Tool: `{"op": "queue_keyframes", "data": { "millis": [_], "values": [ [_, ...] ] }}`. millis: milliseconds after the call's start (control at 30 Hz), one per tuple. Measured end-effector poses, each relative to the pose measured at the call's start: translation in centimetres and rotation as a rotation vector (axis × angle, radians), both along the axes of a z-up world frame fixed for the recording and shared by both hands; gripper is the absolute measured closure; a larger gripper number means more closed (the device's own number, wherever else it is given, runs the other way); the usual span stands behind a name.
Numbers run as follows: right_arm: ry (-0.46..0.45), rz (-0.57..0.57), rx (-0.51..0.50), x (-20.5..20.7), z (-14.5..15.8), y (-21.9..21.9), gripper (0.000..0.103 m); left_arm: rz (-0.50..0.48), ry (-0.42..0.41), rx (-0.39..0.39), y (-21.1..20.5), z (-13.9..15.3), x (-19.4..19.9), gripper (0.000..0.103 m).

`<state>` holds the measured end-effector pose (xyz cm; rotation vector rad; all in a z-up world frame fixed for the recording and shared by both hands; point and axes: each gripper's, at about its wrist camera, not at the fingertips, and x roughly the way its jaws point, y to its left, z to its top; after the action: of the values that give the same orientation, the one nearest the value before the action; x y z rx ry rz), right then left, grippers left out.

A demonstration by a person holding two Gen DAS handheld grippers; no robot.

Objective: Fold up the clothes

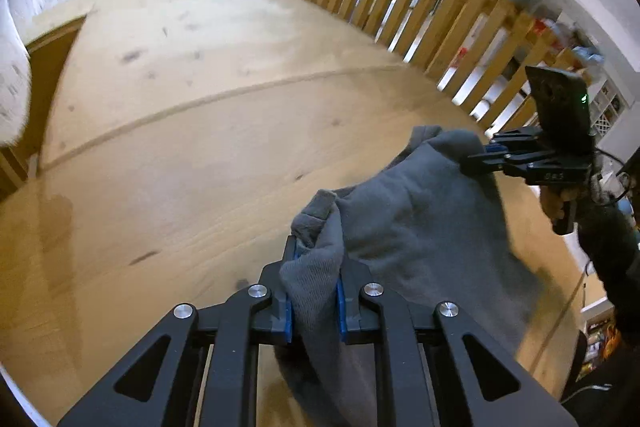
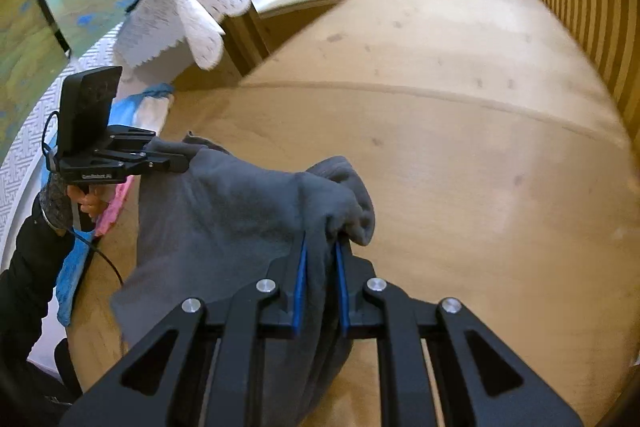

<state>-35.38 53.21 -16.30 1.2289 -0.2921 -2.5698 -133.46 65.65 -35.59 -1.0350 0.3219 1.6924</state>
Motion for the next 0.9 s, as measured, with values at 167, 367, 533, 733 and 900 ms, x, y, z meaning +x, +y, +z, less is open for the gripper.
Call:
{"op": "queue_keyframes", "data": {
  "millis": [167, 367, 533, 733, 900],
  "values": [
    [0.157, 0.002, 0.057, 3.3, 8.4, -2.1, 0.091, -0.013, 0.137, 0.086, -2.5, 9.3, 3.5, 0.09],
    [0.238, 0.039, 0.195, 11.6, 12.6, -5.7, 0.091, -0.065, 0.305, 0.141, -8.3, 15.1, 12.9, 0.088],
    [-0.037, 0.018, 0.11, 20.9, 3.9, -6.5, 0.072, -0.158, 0.19, -0.075, -14.0, 6.6, 21.6, 0.066],
    [-0.045, -0.008, 0.057, 25.9, 2.8, -7.5, 0.072, -0.117, 0.096, -0.186, -18.0, 0.7, 25.5, 0.066],
    [-0.034, -0.044, 0.072, 20.3, 2.3, -8.4, 0.069, -0.05, 0.147, -0.089, -14.1, 2.5, 23.1, 0.063]
  ]
}}
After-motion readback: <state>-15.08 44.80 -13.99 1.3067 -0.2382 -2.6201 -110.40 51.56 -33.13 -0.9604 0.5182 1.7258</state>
